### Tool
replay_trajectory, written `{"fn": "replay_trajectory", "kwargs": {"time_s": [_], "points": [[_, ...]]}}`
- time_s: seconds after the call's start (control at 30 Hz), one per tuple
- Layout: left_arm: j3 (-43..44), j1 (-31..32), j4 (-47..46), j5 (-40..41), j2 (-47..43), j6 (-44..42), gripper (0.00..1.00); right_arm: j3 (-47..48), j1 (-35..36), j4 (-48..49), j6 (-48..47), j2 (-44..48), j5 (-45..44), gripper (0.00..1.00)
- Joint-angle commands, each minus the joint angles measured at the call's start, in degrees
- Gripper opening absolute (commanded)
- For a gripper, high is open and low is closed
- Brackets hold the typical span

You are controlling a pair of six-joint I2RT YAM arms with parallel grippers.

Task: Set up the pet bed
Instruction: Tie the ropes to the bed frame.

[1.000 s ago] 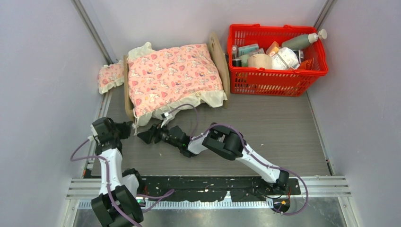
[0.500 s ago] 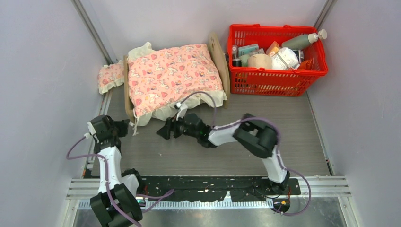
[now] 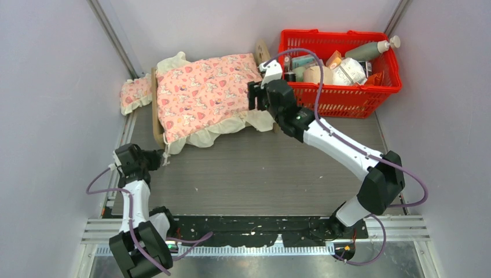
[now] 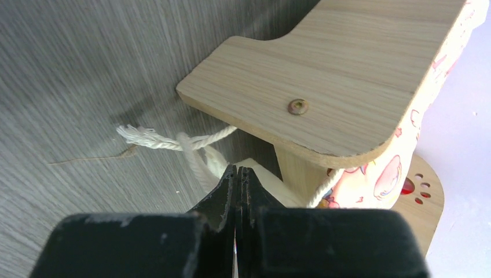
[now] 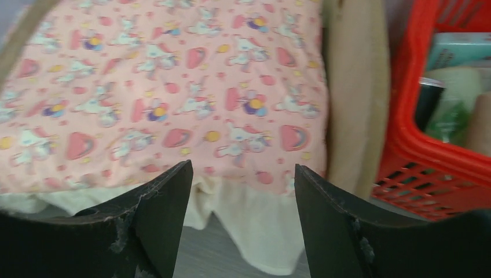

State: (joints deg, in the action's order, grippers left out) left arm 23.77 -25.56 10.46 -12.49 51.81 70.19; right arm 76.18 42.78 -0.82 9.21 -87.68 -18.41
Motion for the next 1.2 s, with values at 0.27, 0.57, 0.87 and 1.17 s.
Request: {"fn": "replay_trajectory", "kwargs": {"time_s": [0.27,0.57,0.87,1.17], "points": [[1.82,2.59,-3.61,-4.26,-1.20,-0.34,0.00,4.75,-8.32,-16.98,-5.82,-3.18,-9.55,0.70],[1.98,3.05,-3.02,-4.29,-3.38,0.27,0.00,-1.01,-12.92,-7.57,-8.21,-4.66,-2.25,0.68],[1.16,3.50,-2.16,-3.55,-4.45,-0.06,0.00,-5.17,-16.05,5.34,-8.88,-9.42,11.96,0.40],[1.34,4.51,4.84,-0.75,-12.15,1.74,0.00,-14.68,-17.30,9.36,-20.09,1.17,24.92,0.05]]}}
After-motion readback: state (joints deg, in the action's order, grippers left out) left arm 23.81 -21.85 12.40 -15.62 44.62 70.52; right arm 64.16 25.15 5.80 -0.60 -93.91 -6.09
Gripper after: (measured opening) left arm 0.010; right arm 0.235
